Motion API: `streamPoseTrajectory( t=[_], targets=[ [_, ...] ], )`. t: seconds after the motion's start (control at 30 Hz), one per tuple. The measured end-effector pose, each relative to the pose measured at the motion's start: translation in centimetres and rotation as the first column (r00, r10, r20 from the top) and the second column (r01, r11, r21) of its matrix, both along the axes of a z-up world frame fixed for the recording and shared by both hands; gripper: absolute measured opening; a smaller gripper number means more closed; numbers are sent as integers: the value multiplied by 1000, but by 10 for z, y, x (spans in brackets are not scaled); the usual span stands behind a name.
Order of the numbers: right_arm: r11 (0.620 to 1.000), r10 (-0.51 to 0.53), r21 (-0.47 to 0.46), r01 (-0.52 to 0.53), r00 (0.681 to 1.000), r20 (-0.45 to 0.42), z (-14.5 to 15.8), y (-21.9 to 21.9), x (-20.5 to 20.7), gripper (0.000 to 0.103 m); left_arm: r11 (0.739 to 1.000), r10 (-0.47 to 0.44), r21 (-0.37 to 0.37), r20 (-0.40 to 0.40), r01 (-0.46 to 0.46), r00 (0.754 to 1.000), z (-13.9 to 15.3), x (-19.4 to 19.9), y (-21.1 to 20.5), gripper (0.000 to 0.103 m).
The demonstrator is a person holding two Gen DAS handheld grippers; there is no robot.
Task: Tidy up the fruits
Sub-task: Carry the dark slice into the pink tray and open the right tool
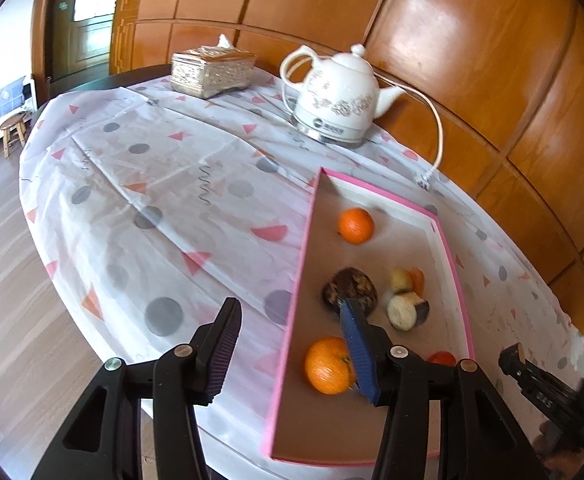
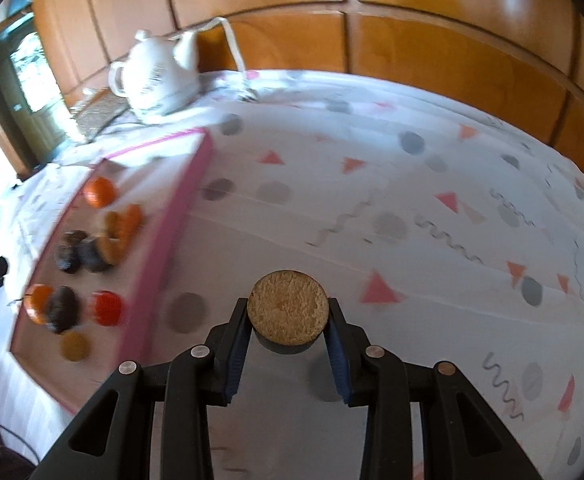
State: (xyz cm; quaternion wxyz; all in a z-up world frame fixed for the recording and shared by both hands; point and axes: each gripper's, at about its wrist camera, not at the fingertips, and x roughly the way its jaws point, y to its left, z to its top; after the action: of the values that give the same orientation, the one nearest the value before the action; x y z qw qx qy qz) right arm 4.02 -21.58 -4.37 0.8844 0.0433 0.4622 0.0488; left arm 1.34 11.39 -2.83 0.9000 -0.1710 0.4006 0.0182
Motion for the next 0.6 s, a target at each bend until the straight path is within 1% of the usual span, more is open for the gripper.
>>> streamPoseTrajectory(
  t=[0.17, 0.33, 0.47, 0.6],
  targets=[
    [993, 114, 32, -115, 993, 40, 22, 36, 4, 36, 999, 43, -6, 4, -43, 999, 0, 0, 16, 52],
    [974, 226, 23, -227, 972, 61, 32, 74, 10, 36, 998, 54, -11, -4, -54, 999, -3, 1, 20, 52],
    [956, 293, -14, -293, 955, 46, 28, 103, 20, 36, 999, 49, -15, -13, -49, 999, -6, 2, 20, 52],
    [953, 303, -32, -302, 953, 16, 15, 117, 33, 36, 999, 43, -15, -19, -43, 999, -8, 2, 18, 52]
  ],
)
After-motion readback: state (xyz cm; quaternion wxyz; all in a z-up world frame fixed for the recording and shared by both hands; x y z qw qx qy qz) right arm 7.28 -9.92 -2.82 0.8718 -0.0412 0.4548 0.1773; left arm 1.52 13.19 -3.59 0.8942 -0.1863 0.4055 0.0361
